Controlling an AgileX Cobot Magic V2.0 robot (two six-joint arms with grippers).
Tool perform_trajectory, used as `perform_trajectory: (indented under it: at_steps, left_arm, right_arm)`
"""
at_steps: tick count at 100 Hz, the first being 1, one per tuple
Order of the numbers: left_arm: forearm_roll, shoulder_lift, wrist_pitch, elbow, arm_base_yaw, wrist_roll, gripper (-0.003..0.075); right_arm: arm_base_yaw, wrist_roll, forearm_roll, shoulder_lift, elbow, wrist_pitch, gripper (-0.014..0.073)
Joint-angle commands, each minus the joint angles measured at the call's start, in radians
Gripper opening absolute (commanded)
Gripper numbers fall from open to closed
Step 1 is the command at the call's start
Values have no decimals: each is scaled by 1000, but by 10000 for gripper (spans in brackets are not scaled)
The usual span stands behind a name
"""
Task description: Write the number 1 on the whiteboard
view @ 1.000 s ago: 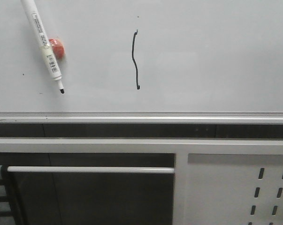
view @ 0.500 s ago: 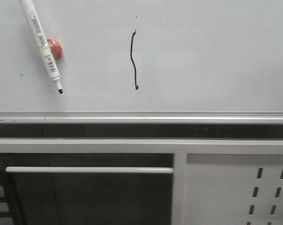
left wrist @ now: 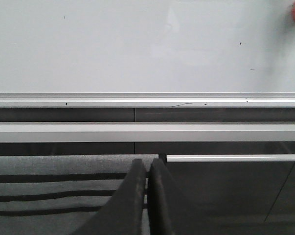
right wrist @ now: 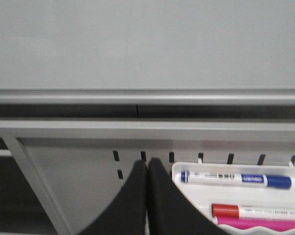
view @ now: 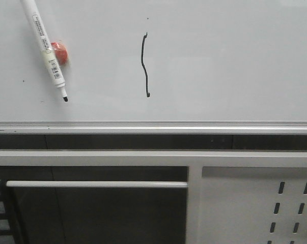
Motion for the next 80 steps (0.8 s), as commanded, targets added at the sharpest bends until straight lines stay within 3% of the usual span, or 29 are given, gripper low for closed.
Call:
perform_trajectory:
  at_steps: [1,80]
  left_arm:
    - [-13,-26,-52,22,3,2,-18]
    - [-13,-26,-52,22,3,2,-18]
  right_arm:
    - [-5,0,-13,-16,31,-77,-71]
    - [-5,0,-40,-16,31,-34,-71]
